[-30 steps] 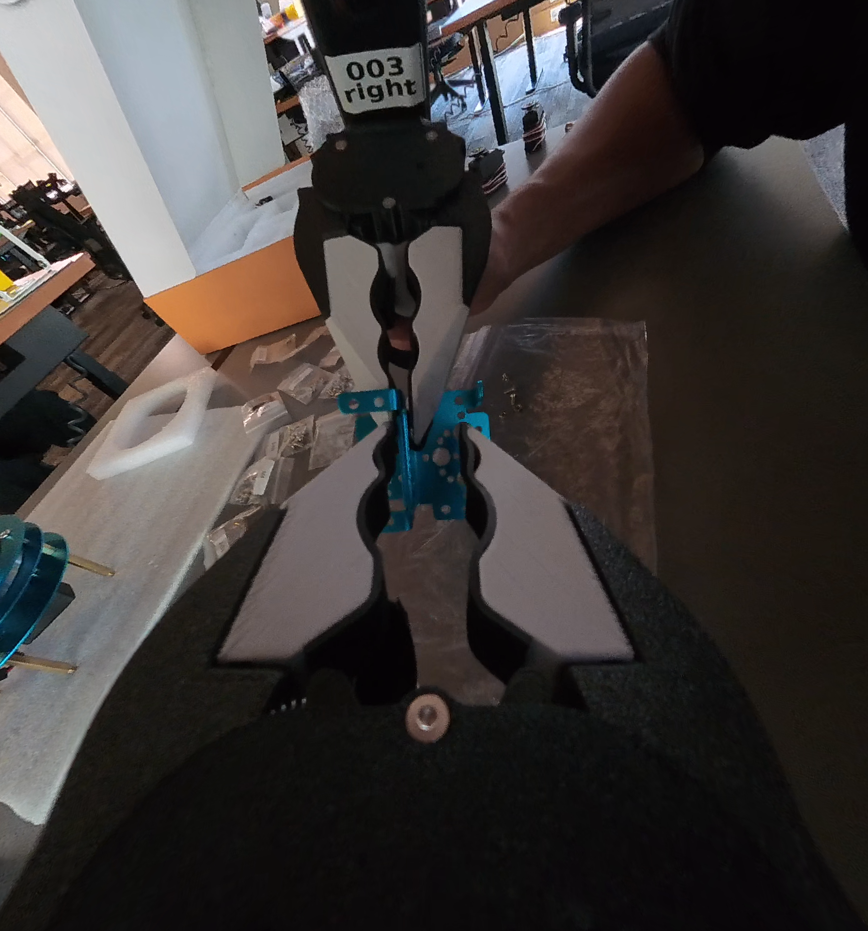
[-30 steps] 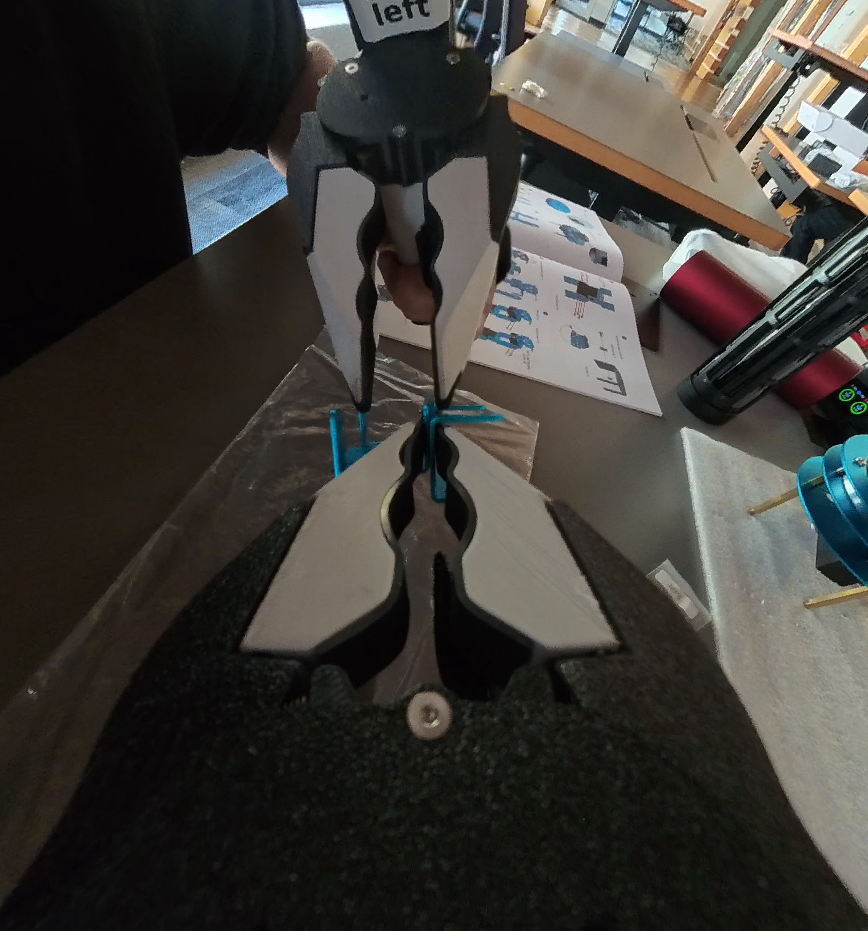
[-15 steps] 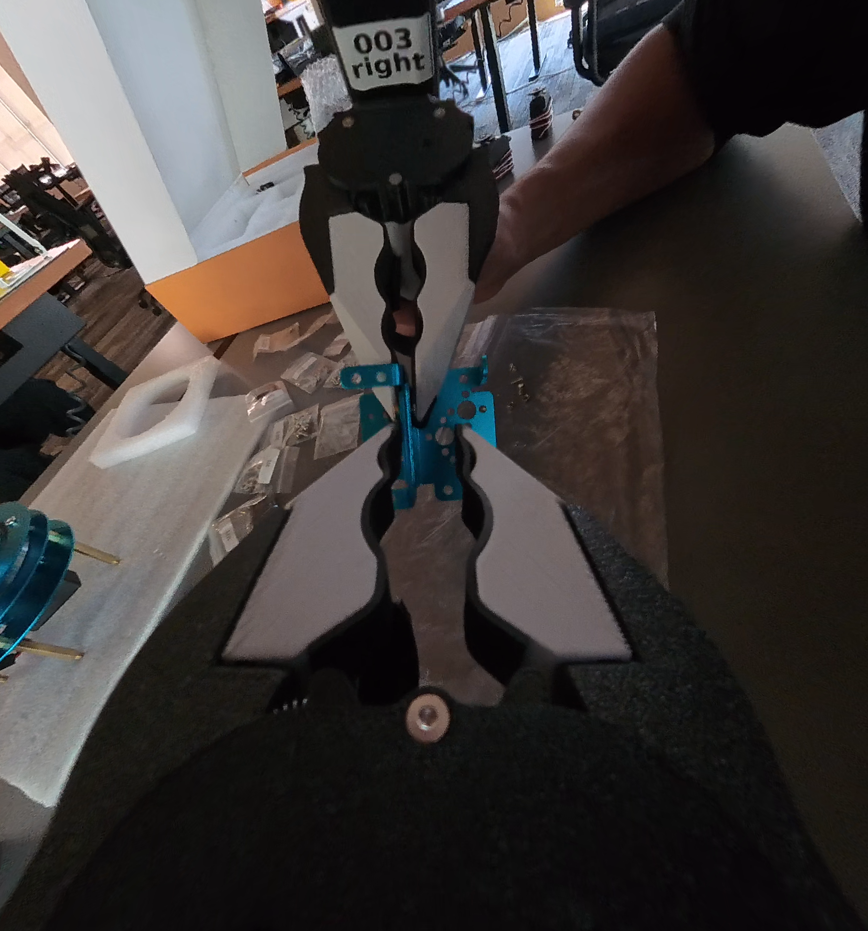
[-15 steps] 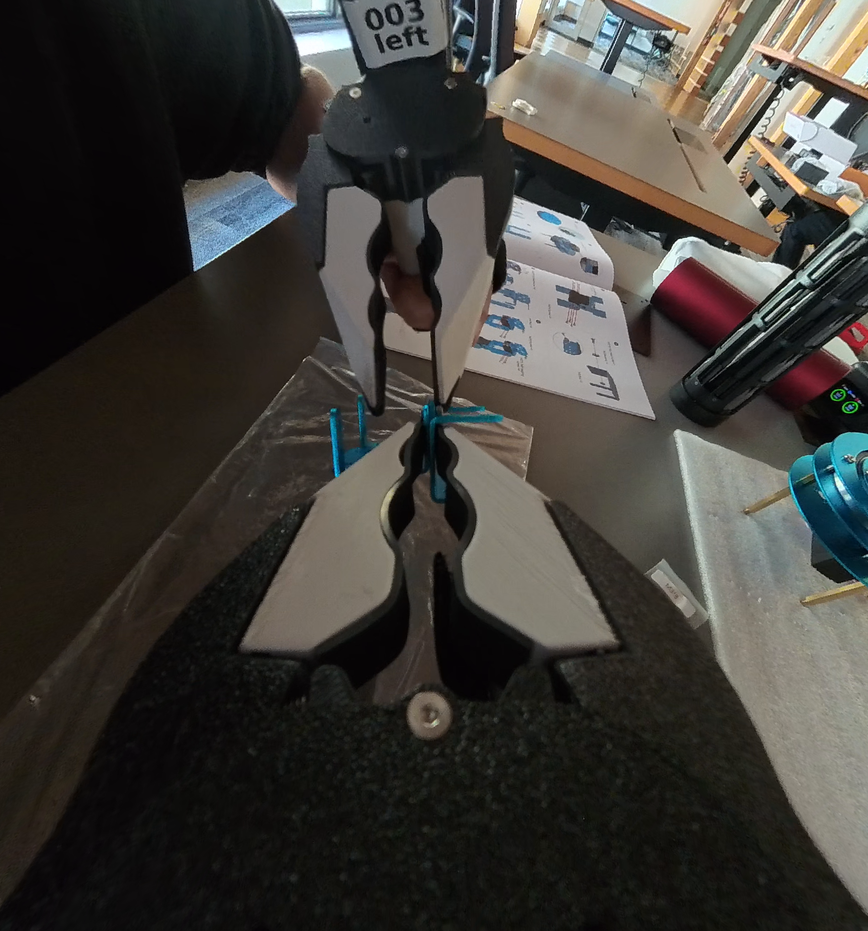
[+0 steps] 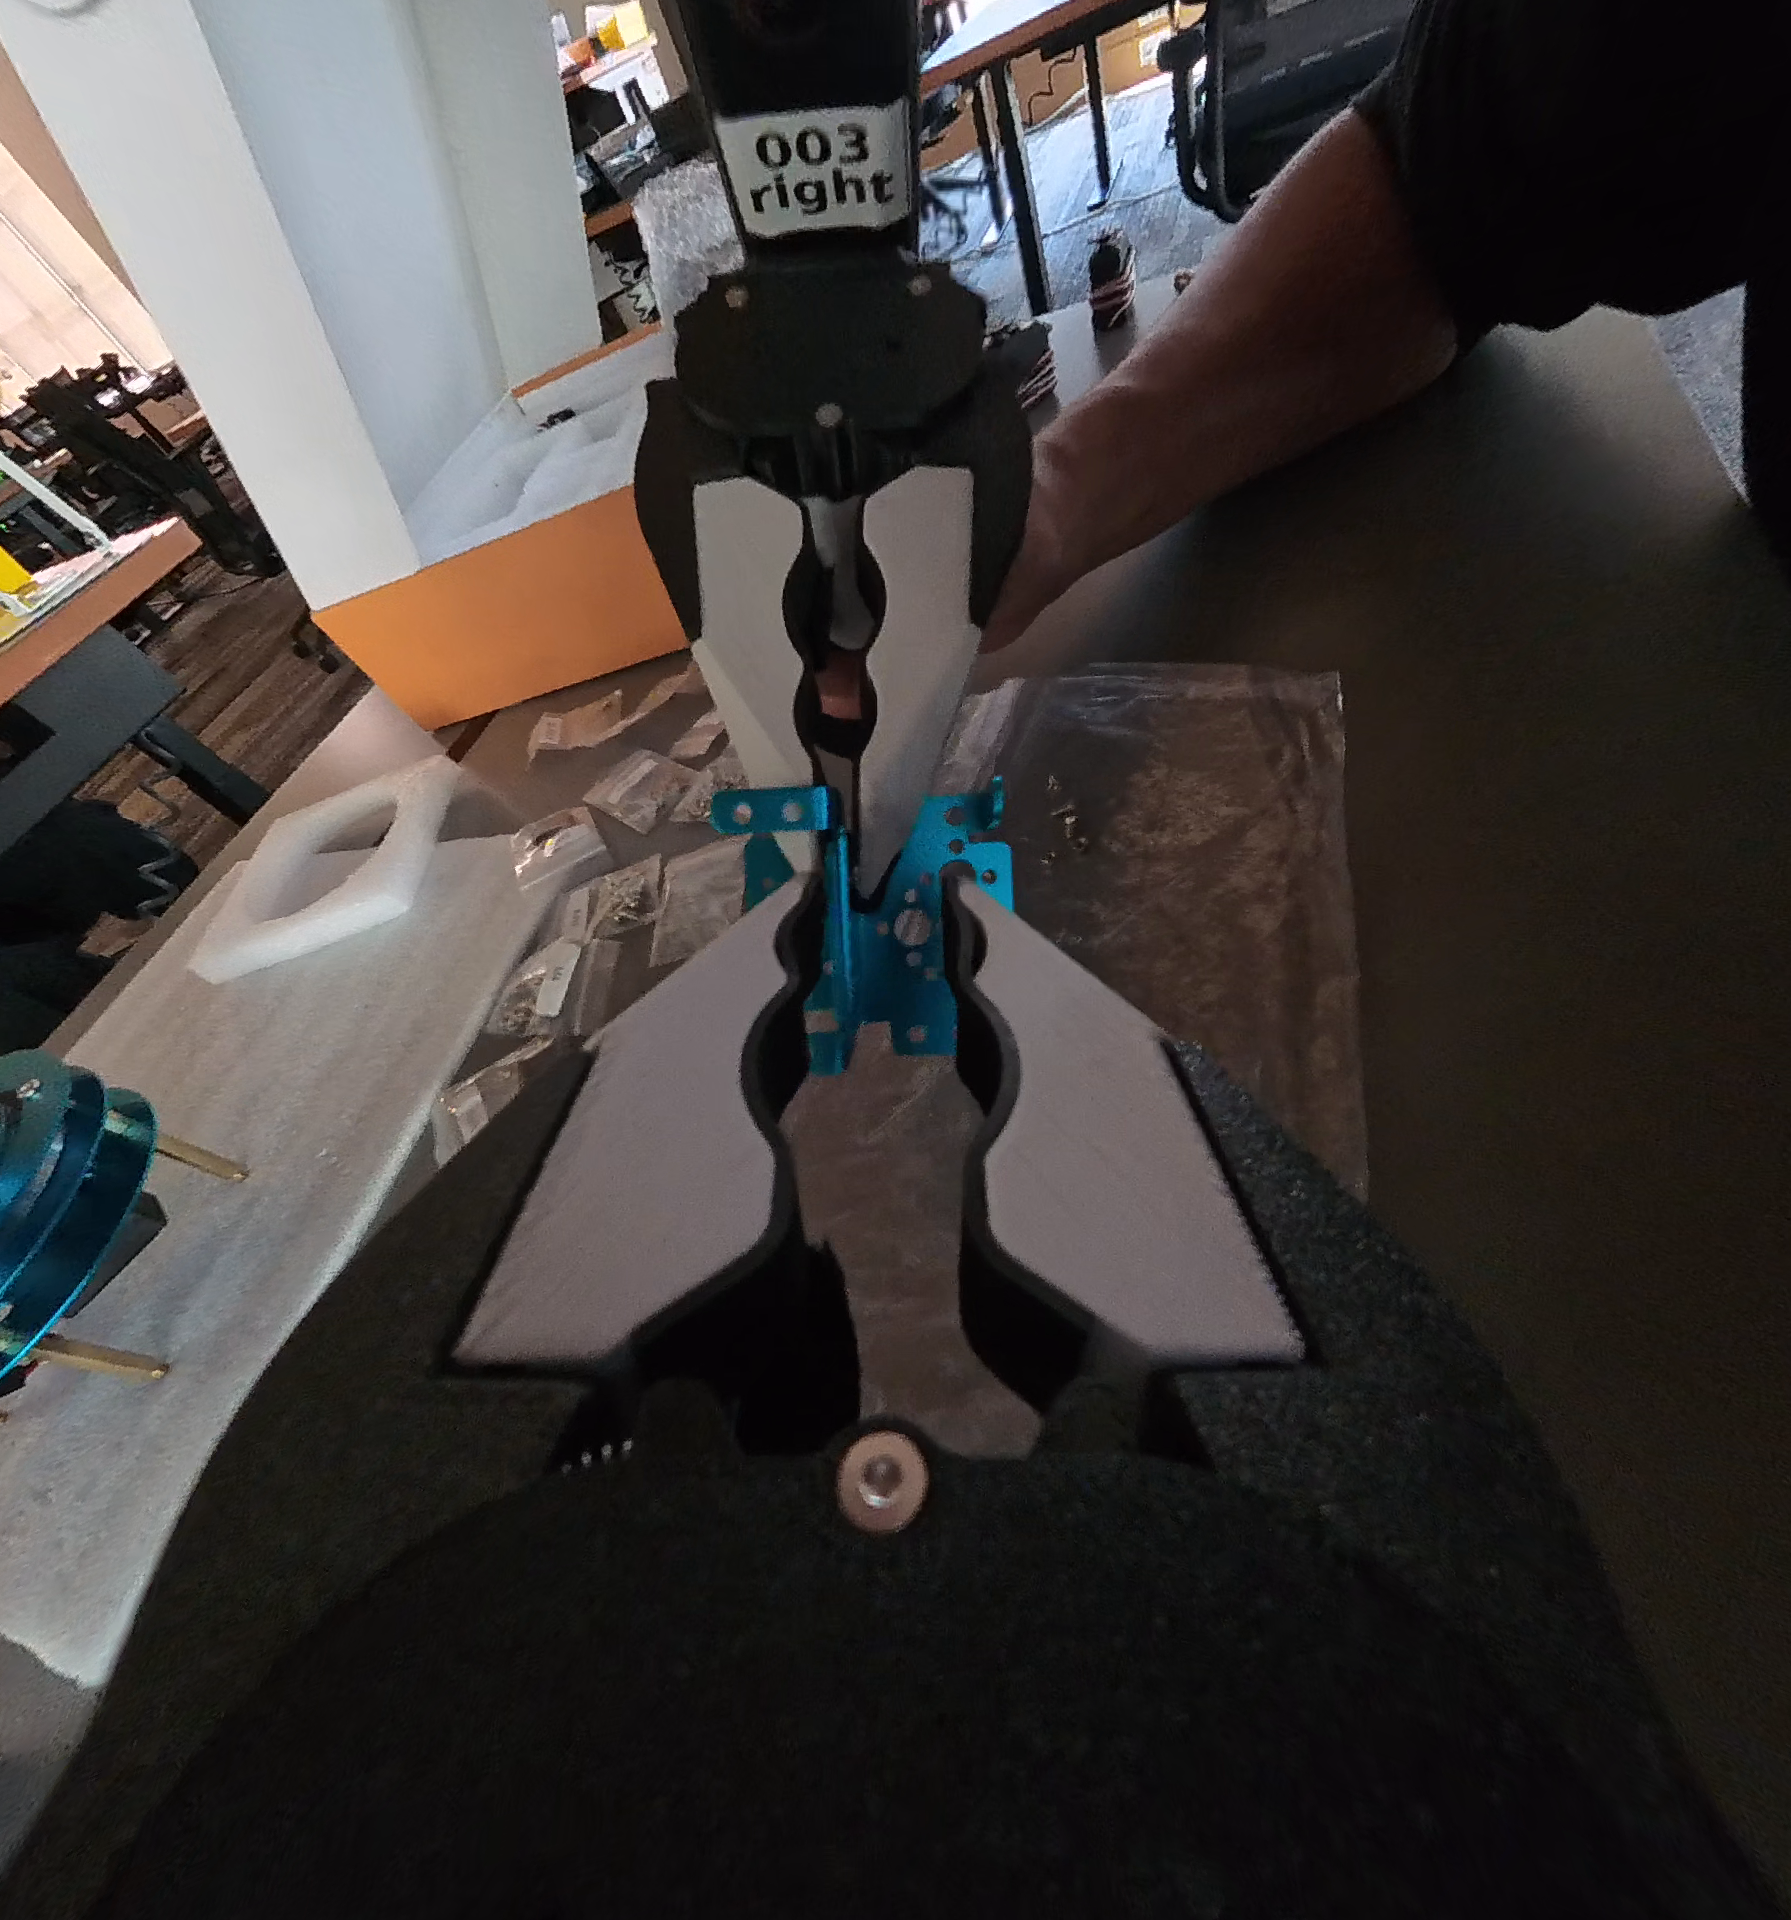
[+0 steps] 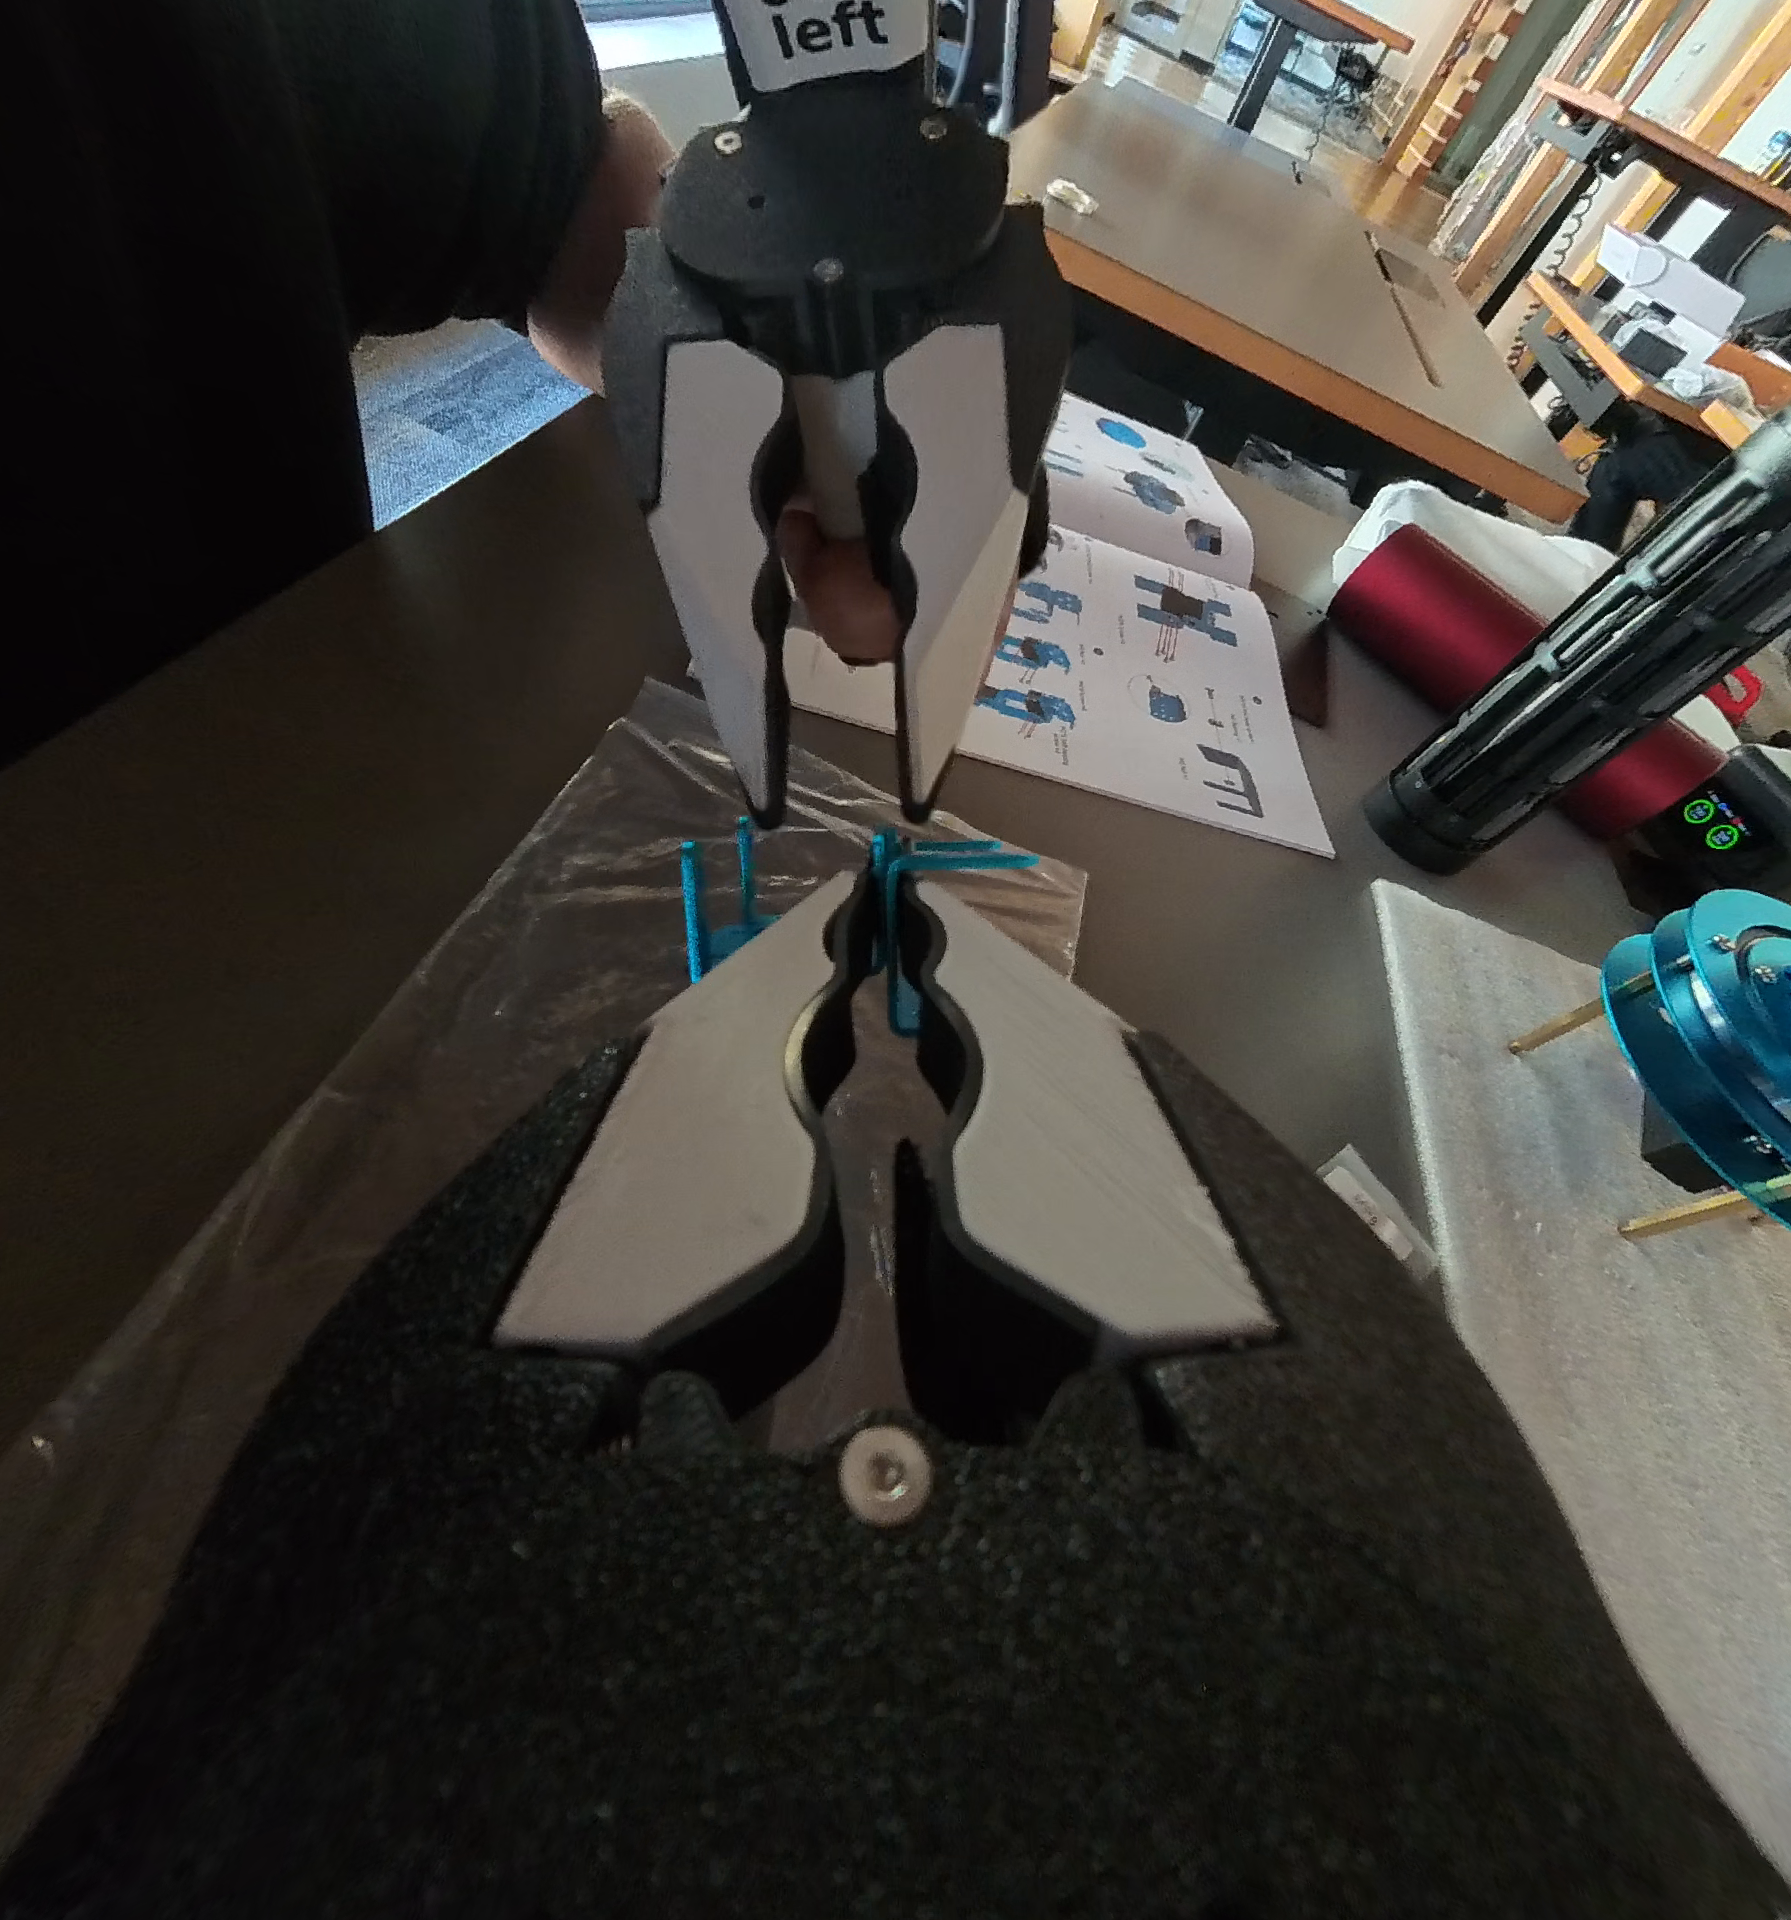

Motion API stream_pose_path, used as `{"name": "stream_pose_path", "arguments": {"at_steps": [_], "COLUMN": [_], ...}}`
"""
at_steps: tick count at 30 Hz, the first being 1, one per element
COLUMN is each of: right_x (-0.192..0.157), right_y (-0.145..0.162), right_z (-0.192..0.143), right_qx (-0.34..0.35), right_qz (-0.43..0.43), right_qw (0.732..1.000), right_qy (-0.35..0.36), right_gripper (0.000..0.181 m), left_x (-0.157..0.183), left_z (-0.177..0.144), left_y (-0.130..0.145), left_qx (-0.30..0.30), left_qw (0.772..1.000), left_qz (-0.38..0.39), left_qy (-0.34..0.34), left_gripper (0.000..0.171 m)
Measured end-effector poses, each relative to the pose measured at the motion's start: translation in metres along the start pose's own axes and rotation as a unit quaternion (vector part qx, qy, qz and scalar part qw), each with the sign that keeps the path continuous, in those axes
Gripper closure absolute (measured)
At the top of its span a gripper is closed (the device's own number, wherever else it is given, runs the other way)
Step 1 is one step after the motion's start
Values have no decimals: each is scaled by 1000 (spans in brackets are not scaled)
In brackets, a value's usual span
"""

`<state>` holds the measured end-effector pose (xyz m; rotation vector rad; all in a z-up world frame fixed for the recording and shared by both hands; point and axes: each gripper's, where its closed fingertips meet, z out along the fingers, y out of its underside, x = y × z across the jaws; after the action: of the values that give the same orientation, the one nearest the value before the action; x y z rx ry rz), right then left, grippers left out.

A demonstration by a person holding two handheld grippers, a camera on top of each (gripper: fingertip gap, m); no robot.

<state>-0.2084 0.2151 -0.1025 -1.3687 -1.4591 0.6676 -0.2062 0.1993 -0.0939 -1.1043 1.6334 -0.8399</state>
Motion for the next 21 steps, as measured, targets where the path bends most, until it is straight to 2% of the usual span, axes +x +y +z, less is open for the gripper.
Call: {"name": "stream_pose_path", "arguments": {"at_steps": [6,12,15,21], "right_x": [-1,2,-2,-2], "right_y": [4,-3,-7,-9], "right_z": [2,-3,0,1], "right_qx": [-13,9,27,48], "right_qz": [-6,0,7,-2], "right_qw": [1000,1000,1000,999], "right_qy": [2,7,-1,11], "right_gripper": [179,179,179,179], "left_x": [4,-6,-5,-7], "left_z": [3,2,6,3], "left_y": [4,13,17,17], "left_qx": [-8,-27,-35,-48], "left_qw": [1000,1000,999,998], "left_qz": [7,-2,18,33], "left_qy": [6,-2,-14,-17], "left_gripper": [149,148,166,168]}}
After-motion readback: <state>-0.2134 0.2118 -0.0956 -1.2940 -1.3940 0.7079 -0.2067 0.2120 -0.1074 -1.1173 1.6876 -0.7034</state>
